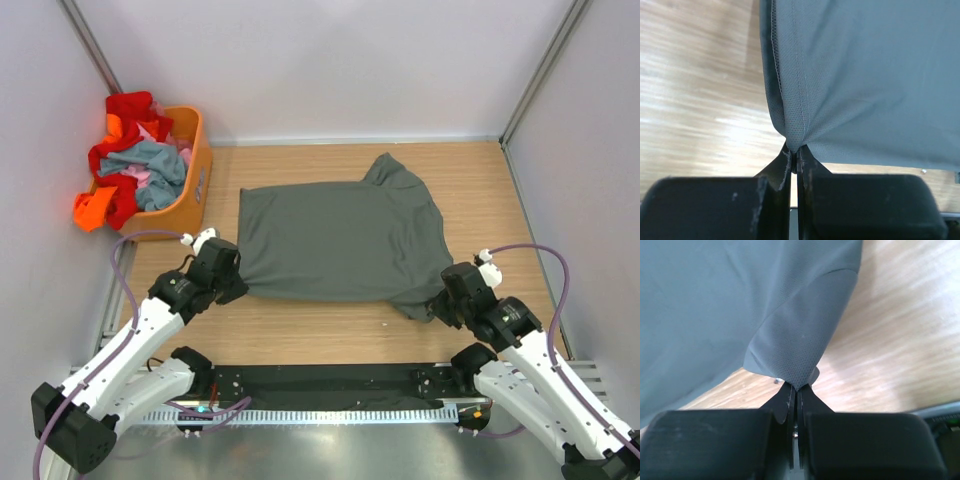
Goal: Fold and stack the t-shirts
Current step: Fold the tshirt
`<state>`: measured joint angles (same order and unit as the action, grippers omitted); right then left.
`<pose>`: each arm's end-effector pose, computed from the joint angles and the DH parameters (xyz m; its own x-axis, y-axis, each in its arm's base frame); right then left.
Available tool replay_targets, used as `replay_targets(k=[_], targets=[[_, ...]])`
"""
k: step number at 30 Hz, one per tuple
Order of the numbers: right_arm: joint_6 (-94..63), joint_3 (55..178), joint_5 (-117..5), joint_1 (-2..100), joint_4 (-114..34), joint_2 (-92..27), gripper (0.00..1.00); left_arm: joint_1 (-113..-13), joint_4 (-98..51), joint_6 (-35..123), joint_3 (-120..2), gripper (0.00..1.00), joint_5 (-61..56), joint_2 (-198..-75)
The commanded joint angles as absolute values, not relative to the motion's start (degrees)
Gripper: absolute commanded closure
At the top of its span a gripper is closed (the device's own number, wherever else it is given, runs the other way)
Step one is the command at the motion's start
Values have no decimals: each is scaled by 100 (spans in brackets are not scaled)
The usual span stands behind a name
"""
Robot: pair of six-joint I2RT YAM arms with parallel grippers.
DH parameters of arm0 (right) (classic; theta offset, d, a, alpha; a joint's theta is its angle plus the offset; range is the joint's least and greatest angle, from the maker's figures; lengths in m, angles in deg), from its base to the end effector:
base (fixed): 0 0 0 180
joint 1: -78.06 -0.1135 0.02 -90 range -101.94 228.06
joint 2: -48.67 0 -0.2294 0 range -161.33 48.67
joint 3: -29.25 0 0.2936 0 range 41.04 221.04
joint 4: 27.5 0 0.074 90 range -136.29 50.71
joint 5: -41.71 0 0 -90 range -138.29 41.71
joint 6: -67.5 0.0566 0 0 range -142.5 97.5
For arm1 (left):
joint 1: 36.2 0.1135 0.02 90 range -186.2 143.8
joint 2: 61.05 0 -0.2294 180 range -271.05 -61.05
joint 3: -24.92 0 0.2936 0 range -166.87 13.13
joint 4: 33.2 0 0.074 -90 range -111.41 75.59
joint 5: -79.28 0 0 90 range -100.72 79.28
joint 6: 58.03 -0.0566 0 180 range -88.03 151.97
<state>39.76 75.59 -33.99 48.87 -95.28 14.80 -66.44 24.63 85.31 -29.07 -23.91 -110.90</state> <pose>0.1723 0.0802 0.1988 -0.6438 0.6228 -0.4447 0.4725 0.7806 0.4092 0.2150 -0.1104 0.2060 -0.7154 -0.4870 -0.5011 -0.3354 0.8684 -0.3652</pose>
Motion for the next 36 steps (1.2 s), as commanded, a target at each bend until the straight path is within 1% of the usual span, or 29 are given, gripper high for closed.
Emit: replay_targets(k=[1,3,6,9,14,17,20,21,24,29,36], targets=[[4316,7672,-3317,4861,-10063,1737,99,-6608,2921,8567,-2880,100,-2302,-10957],[4316,7786,-3291,4861,-10116,1869,99,-6608,2931,8585,-2853,100,-2267,-10860],[4176,8049,-3317,4861,-10038,1747,99,-6608,2948,8524,-2958,100,-2267,-10930],[3895,8304,-3370,4861,-9705,1282,99,-6608,2913,8296,-3178,100,-2276,-11210],[3385,9095,-3151,4861,-9317,133,99,-6477,2799,7944,-3678,100,-2083,-11896],[2999,9491,-3028,4888,-9133,-535,99,-6188,2632,7733,-3846,100,-1785,-12222],[2629,9799,-3193,5063,-8922,-1133,99,-5757,2526,7513,-3995,100,-1564,-12503],[2550,9895,-3255,5177,-8782,-1258,99,-5591,2509,7460,-4031,100,-1477,-12564],[2269,10089,-3370,5335,-8623,-1671,99,-5440,2500,7249,-4180,100,-1493,-12846],[1803,10291,-3607,5906,-8351,-2129,99,-5255,2456,7056,-4347,100,-1502,-13320],[1504,10696,-3739,6083,-8245,-2841,99,-5150,2324,6906,-4558,100,-1379,-13971]])
